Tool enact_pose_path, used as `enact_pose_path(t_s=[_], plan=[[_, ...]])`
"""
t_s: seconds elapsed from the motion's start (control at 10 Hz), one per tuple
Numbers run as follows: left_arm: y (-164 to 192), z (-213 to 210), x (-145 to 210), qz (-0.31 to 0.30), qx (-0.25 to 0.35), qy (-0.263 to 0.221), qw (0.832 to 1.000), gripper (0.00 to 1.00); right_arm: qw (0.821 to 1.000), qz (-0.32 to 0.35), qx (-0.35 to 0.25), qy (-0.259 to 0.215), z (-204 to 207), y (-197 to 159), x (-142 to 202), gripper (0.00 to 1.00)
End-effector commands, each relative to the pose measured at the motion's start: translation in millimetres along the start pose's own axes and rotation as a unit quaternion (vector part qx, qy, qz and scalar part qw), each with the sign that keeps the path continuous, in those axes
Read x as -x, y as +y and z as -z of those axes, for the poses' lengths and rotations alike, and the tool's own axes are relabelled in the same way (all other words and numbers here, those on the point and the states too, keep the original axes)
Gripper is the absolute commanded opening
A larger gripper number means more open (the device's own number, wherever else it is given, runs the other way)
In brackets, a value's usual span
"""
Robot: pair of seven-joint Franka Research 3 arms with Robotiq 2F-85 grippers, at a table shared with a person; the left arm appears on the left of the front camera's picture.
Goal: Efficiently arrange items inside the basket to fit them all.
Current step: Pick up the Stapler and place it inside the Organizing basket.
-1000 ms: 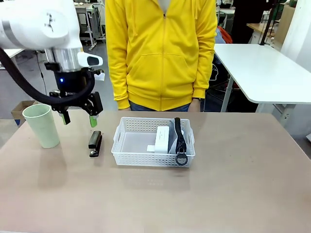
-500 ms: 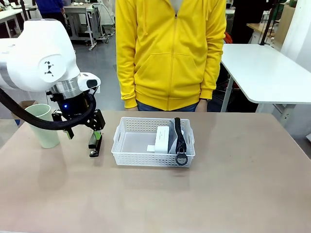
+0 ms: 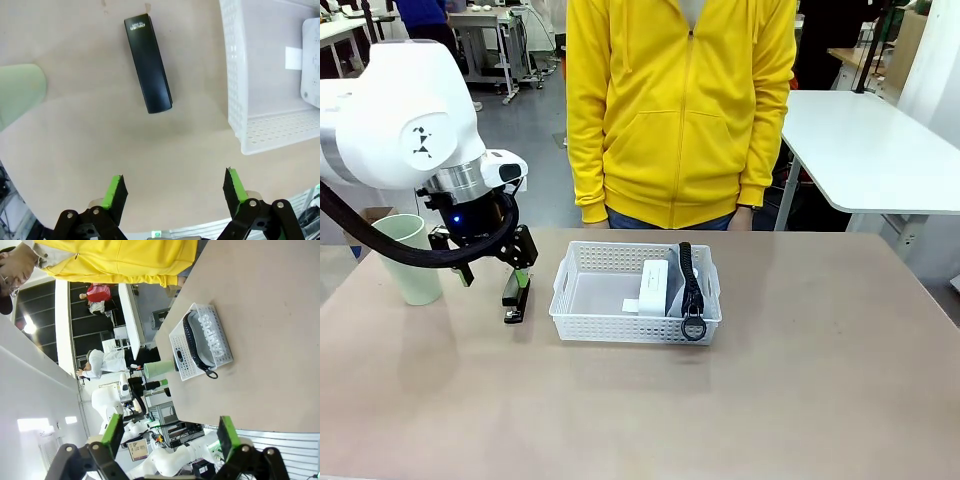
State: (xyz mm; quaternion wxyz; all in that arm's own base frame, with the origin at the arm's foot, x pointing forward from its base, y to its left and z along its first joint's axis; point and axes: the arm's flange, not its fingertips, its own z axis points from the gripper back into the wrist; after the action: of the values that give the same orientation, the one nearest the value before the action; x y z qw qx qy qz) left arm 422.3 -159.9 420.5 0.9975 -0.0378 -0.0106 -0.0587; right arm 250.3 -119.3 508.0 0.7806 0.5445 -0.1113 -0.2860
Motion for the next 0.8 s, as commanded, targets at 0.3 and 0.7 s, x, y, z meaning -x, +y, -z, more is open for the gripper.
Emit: enact_pose_path(t_s=[0.3, 0.7], plan=[[-2.8, 72.9, -20.9, -0.078, -0.023, -0.022, 0.996, 1.0, 1.0, 0.001, -0.01, 0.0, -0.2, 4.9, -0.1, 1.0], [14.0, 123.8, -47.8, -0.127, -0.034, -0.014, 0.991, 1.0, 1.0, 0.001, -0.01, 0.0, -0.2, 4.9, -0.1, 1.0]])
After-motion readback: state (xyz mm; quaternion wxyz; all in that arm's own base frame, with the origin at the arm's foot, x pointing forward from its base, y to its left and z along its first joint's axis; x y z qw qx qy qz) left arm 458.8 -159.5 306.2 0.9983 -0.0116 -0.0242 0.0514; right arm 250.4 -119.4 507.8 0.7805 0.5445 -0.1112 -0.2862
